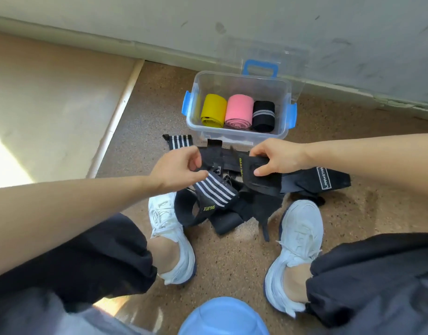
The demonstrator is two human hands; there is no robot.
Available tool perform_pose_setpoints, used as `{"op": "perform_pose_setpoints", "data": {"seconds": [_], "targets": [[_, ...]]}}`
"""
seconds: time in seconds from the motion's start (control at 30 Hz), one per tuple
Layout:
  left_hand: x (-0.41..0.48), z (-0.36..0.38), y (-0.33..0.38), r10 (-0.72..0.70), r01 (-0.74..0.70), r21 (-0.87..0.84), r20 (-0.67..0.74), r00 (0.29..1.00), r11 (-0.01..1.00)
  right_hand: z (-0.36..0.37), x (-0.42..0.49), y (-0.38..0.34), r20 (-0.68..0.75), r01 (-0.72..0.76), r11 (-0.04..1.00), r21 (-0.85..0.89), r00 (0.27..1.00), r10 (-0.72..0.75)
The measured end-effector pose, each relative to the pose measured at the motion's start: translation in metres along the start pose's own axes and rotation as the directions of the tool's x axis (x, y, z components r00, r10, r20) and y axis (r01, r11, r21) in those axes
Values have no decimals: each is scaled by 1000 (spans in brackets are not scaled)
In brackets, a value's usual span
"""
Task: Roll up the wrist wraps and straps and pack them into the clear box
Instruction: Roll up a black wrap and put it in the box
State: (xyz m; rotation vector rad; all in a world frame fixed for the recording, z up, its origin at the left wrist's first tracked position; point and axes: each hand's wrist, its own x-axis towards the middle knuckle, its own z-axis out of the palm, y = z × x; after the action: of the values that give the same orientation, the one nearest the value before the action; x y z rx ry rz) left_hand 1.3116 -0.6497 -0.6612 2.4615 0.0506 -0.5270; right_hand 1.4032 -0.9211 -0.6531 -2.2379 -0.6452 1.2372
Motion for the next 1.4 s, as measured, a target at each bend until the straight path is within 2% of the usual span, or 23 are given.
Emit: {"op": "perform_pose_setpoints", "data": {"seconds": [0.07,0.13,0.2,0.27,0.4,0.5,0.7,0.8,0.93,1.07,1.13,1.3,1.4], "targets": [[-25,17,-14,-108,90,123,146,983,988,1,-3,9,39,-38,999,-5,999,38],[-40,35,-23,-173,111,230,268,948,967,1,-4,9,83,-70,997,9,994,70],[-47,48,-29,-166,66,264,374,913,962,0,-6,5,144,-93,995,19,986,90],[-45,52,-33,-105,15,215,417,903,977,-1,-9,-3,181,-94,995,17,979,90],[-29,29,-26,-70,81,-17,340,938,997,0,-14,-13,133,-85,992,91,988,72],[-22,-3,-11,-66,152,-221,355,933,963,-3,-23,-24,75,-39,995,90,997,32],[-14,-64,23,-45,198,-355,396,917,914,-33,-58,-50,41,-50,997,-63,998,53],[-10,-93,51,62,102,-358,417,907,928,-51,-78,-67,-17,-57,998,-10,998,57],[-6,-123,83,169,4,-421,374,912,907,-79,-109,-90,-152,20,998,63,988,-10],[3,-136,106,204,-95,-415,226,953,905,-112,-142,-107,-49,155,966,208,988,-148],[9,-136,119,224,-131,-397,197,954,908,-121,-152,-111,-48,209,941,267,978,-204],[24,-130,147,237,-193,-291,124,964,937,-123,-161,-108,-198,235,923,304,963,-180],[27,-132,159,266,-220,-271,146,953,937,-126,-165,-105,-301,268,904,332,939,-168]]}}
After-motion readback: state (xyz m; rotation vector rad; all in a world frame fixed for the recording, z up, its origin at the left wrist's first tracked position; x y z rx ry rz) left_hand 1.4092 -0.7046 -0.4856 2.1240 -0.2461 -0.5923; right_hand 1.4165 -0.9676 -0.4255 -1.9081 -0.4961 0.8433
